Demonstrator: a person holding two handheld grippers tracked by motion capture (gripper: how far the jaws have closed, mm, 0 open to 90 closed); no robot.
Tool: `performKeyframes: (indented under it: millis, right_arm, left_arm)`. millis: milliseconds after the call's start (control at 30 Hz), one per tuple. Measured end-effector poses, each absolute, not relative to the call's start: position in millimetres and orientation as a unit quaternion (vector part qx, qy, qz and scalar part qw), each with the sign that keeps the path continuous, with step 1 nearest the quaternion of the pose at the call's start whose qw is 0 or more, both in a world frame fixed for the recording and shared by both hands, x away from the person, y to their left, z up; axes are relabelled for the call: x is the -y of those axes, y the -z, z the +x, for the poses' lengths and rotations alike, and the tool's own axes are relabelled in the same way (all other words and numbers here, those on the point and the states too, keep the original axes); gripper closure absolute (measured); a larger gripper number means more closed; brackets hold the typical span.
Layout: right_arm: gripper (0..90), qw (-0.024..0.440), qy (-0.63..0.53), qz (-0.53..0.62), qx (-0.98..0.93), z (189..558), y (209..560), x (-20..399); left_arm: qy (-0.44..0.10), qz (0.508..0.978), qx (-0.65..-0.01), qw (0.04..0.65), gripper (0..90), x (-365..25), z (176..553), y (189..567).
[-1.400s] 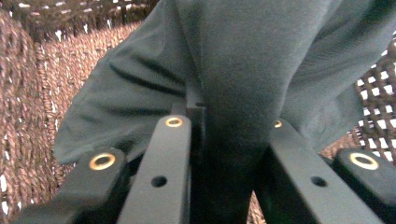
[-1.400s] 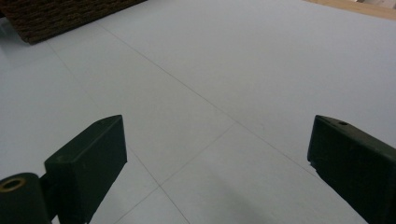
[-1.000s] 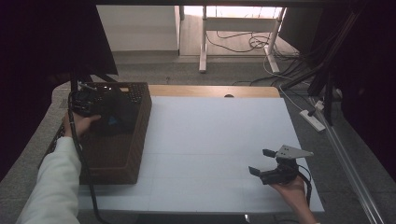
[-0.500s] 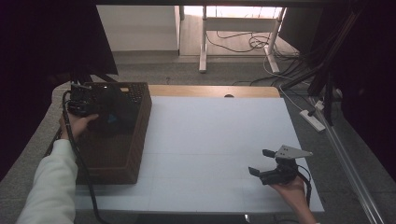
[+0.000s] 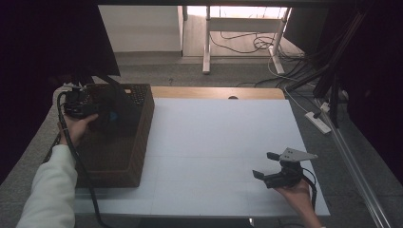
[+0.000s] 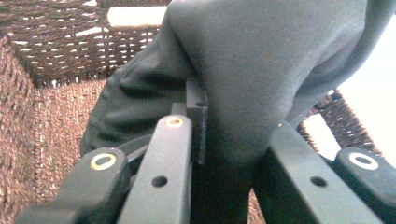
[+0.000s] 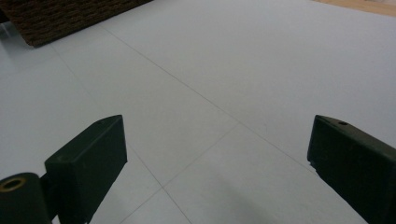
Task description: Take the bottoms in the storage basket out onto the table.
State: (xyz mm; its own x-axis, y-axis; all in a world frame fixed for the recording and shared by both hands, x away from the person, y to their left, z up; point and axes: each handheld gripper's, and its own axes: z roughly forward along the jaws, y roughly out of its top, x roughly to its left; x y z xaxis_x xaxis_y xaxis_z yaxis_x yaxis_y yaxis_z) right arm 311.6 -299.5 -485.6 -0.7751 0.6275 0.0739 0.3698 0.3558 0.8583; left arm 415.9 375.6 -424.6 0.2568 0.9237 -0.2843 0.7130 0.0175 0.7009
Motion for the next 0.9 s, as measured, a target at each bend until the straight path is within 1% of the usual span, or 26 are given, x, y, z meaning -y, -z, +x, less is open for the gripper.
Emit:
performKeyframes:
  millis: [267, 567, 900]
  right_arm:
    - [4.7, 0.134, -0.475, 0.307, -0.814, 311.5, 486.1, 299.2]
    - [4.7, 0.134, -0.475, 0.308, -0.813, 311.8, 486.4, 299.0]
    - [4.7, 0.134, -0.475, 0.307, -0.813, 311.7, 486.3, 298.9]
  left_arm:
    - [-0.142, 0.684, -0.585, 0.412, 81.5, -374.3, 407.8, 415.6]
    - [-0.141, 0.684, -0.577, 0.424, 81.4, -372.3, 401.6, 405.4]
    - [-0.138, 0.674, -0.575, 0.444, 81.5, -367.8, 396.9, 400.3]
